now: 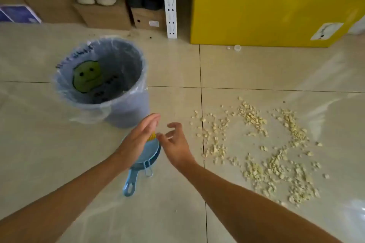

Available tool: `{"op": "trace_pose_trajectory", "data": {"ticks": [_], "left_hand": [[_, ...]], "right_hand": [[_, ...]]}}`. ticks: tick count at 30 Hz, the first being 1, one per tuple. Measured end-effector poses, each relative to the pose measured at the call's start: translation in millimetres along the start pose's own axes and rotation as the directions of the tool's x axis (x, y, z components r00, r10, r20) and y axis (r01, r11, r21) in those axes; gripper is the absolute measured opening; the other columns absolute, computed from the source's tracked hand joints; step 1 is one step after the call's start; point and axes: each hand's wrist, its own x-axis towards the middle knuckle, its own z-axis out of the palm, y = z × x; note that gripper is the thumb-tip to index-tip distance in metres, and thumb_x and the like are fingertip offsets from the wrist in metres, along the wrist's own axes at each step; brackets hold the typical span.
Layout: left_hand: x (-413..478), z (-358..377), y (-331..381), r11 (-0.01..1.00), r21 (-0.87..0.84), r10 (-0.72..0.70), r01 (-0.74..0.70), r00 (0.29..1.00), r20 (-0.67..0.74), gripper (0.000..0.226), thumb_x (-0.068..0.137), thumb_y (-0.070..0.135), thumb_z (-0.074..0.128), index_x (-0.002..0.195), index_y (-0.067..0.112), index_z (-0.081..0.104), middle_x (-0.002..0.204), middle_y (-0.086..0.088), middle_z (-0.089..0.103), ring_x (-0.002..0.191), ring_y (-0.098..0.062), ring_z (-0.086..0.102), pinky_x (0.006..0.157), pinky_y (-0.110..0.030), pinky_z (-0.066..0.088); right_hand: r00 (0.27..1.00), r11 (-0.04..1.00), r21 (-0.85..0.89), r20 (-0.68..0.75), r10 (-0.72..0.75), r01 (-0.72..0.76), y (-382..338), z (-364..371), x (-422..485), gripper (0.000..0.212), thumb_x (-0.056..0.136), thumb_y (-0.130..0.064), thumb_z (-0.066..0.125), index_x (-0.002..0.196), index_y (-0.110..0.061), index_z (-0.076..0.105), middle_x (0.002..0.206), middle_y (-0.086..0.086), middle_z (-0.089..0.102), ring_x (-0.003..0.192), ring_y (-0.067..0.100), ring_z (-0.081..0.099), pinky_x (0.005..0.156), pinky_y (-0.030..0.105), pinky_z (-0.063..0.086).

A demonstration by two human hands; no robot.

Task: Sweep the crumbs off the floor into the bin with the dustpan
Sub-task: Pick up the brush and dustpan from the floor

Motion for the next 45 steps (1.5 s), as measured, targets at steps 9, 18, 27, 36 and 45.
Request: {"op": "trace_pose_trajectory", "data": {"ticks": [9,18,27,36,45], "left_hand": [[10.5,-17.1,4.8,0.993,0.114,-0.004,-0.013,0.988,0.153,0.071,0.087,0.078,0.035,0.149,0.042,0.035,0.153,0.025,0.038,0.143,0.004,0.032,0.122,-0.044,0.024],[58.8,21.8,88.1,0.997,0.057,0.034,-0.049,0.97,0.242,0.089,0.066,0.091,0.044,0.135,0.035,0.046,0.134,0.019,0.055,0.127,-0.001,0.051,0.112,-0.041,0.04],[128.4,118.2,201.5,0.916,0.356,-0.032,-0.184,0.852,0.522,0.068,0.094,0.062,0.037,0.148,0.021,0.04,0.147,0.001,0.052,0.13,-0.012,0.052,0.106,-0.037,0.044],[110.8,91.0,118.4,0.937,0.347,-0.125,-0.044,0.885,0.448,0.103,0.061,0.093,0.048,0.139,0.027,0.051,0.137,0.008,0.059,0.122,-0.008,0.059,0.103,-0.04,0.047],[82.9,43.3,95.4,0.943,0.32,-0.215,0.092,0.901,0.375,0.077,0.082,0.083,0.032,0.123,0.027,0.065,0.122,0.011,0.071,0.118,-0.003,0.063,0.101,-0.038,0.046]], "right_hand": [[0.967,0.799,-0.548,-0.083,0.241,-0.246,16.4,71.6,-17.7,0.079,0.074,-0.047,0.076,0.13,-0.016,0.03,0.116,0.007,0.056,0.106,0.028,0.061,0.08,0.04,0.05],[0.768,0.75,-0.658,0.514,0.381,0.068,-84.9,-105.2,28.0,0.03,0.096,-0.017,0.064,0.114,0.007,0.06,0.088,0.013,0.076,0.064,0.013,0.075,0.072,0.024,0.06],[0.934,0.715,-0.69,0.171,0.315,-0.115,-83.5,-305.4,36.1,0.026,0.1,-0.012,0.05,0.108,0.009,0.062,0.085,0.026,0.074,0.067,0.028,0.071,0.077,0.042,0.062],[0.993,0.261,-0.965,0.012,0.115,-0.018,-52.1,-352.6,76.3,0.017,0.095,-0.008,0.051,0.107,-0.007,0.063,0.097,0.013,0.071,0.075,0.026,0.064,0.073,0.039,0.057],[0.986,-0.078,-0.994,0.087,-0.145,0.076,-60.1,-328.8,127.3,0.033,0.097,-0.021,0.046,0.126,-0.028,0.062,0.113,0.006,0.065,0.099,0.03,0.065,0.067,0.032,0.044]]}}
